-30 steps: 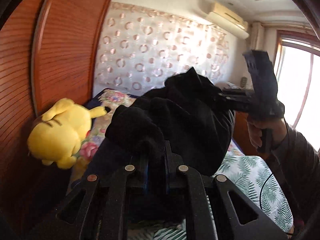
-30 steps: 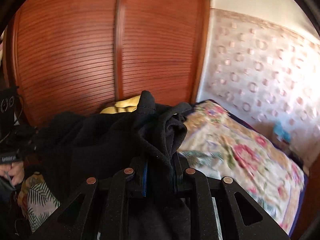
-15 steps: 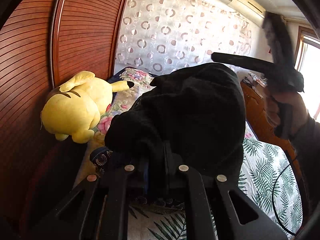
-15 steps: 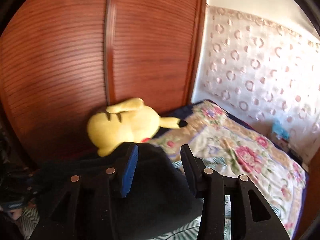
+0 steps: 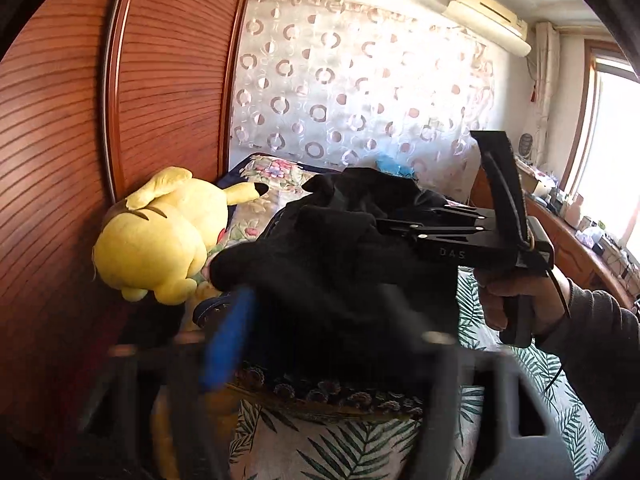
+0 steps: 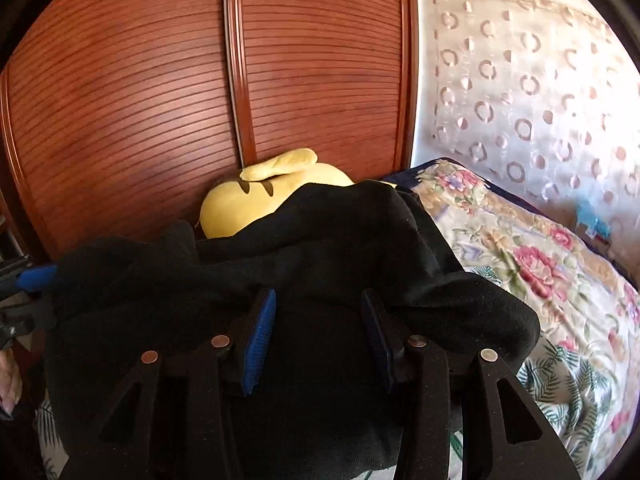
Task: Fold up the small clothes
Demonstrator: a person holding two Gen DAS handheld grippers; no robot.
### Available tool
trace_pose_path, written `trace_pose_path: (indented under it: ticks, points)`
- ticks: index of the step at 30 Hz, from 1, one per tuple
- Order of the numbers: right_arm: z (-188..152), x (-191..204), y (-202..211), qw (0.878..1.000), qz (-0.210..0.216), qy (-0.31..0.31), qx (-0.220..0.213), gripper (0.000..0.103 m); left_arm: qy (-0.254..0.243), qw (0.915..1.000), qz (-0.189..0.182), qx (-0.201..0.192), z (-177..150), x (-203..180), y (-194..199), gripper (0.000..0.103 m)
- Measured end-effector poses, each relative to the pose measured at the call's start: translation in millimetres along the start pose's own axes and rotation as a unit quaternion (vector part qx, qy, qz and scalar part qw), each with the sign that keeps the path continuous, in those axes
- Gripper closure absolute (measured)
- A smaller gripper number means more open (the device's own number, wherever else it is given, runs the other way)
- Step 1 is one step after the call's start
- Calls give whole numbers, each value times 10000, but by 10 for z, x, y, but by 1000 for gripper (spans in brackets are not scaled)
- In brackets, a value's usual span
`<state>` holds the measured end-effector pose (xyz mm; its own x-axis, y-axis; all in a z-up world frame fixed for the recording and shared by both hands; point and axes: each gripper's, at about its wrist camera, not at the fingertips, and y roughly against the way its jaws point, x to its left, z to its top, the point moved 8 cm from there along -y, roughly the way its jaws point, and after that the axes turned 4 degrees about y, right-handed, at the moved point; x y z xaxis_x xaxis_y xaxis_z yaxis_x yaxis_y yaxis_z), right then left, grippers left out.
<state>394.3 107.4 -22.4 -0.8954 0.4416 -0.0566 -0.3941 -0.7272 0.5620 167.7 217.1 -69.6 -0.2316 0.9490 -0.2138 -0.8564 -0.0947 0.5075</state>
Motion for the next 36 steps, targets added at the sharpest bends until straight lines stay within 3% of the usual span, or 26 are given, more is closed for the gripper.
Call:
trace_pose_path:
  ticks: [6, 9, 15, 20, 30, 36]
  points:
    - [-40, 164, 152, 9989, -312, -297, -168, 55, -353, 9992, 98, -151, 22, -216, 191, 15]
    - [-164, 313, 443, 9976, -441, -419, -330, 55, -480, 9987, 32, -169, 3, -348, 263, 14]
    - [-667, 615, 1123, 9927, -788, -792, -458, 36, -691, 9973, -198, -175, -100, -679, 346, 15]
    - [-915, 866, 1719, 9846, -1329, -982, -572, 20, -889, 9949, -444, -178, -201, -1024, 410, 15]
    - [-1250, 1253, 2717, 9573, -2326, -1413, -978, 18, -1176, 9896, -792, -246, -252, -1680, 580, 15]
    - [-1365, 1546, 3151, 9403, -2632, -1711, -1319, 18, -1204, 9883, -861, -353, -258, -1955, 776, 15]
